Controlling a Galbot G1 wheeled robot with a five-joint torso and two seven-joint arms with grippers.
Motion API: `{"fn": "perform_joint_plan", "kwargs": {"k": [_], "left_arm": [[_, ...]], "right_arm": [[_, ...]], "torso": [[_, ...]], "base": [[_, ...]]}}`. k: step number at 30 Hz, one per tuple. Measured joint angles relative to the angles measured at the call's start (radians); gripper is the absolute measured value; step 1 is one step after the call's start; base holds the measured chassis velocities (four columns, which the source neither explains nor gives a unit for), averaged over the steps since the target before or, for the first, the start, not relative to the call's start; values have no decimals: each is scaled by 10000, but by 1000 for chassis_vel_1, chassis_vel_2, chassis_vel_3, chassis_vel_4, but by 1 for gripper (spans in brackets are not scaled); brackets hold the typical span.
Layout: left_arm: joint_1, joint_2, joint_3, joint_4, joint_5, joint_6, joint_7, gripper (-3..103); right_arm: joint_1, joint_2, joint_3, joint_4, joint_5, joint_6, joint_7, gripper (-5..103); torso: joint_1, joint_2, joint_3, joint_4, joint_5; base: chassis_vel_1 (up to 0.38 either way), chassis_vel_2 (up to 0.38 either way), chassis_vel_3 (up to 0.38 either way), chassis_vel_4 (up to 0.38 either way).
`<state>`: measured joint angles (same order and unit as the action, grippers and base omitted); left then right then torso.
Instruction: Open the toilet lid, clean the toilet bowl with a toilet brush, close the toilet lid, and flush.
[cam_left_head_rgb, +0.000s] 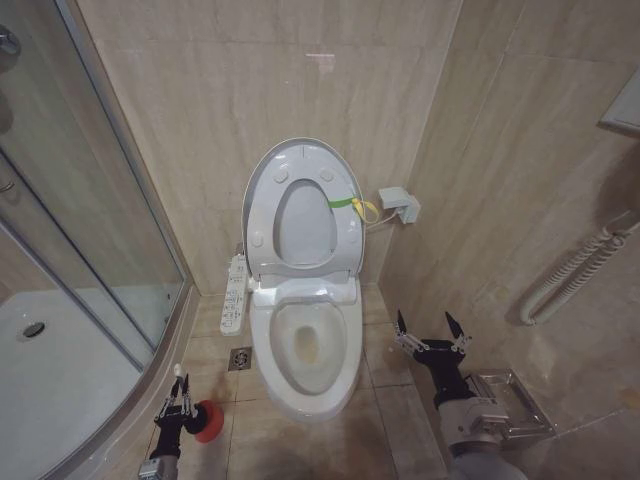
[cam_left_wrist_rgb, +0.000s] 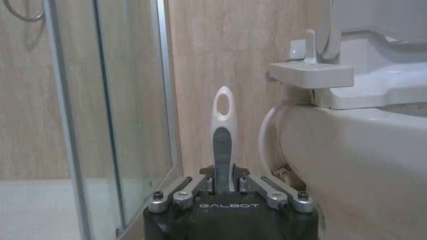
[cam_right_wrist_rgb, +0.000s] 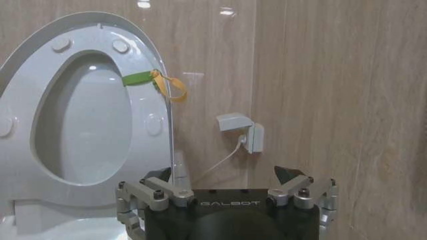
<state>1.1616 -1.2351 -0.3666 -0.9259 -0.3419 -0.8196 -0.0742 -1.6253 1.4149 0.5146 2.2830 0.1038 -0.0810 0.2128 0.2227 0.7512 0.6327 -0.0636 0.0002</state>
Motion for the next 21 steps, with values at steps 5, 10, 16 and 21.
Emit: {"fn": "perform_joint_plan", "kwargs": {"k": [5, 10, 16, 21], "left_arm": [[-437, -17, 193, 466, -6, -3, 121, 17], [-794, -25, 337, 759, -29, 2, 197, 17], [-770, 35, 395, 529, -59, 20, 194, 17], [-390, 103, 381, 261, -40, 26, 193, 17]], "right_arm": [[0, 0, 0, 0, 0, 0, 0, 100], [0, 0, 0, 0, 0, 0, 0, 100], [0, 0, 0, 0, 0, 0, 0, 100], [0, 0, 0, 0, 0, 0, 0, 100]], "torso": [[0, 0, 0, 0, 0], [0, 0, 1, 1, -1], [1, 0, 1, 0, -4], [0, 0, 1, 2, -4]], "base": [[0, 0, 0, 0], [0, 0, 0, 0], [0, 0, 0, 0], [0, 0, 0, 0]]}}
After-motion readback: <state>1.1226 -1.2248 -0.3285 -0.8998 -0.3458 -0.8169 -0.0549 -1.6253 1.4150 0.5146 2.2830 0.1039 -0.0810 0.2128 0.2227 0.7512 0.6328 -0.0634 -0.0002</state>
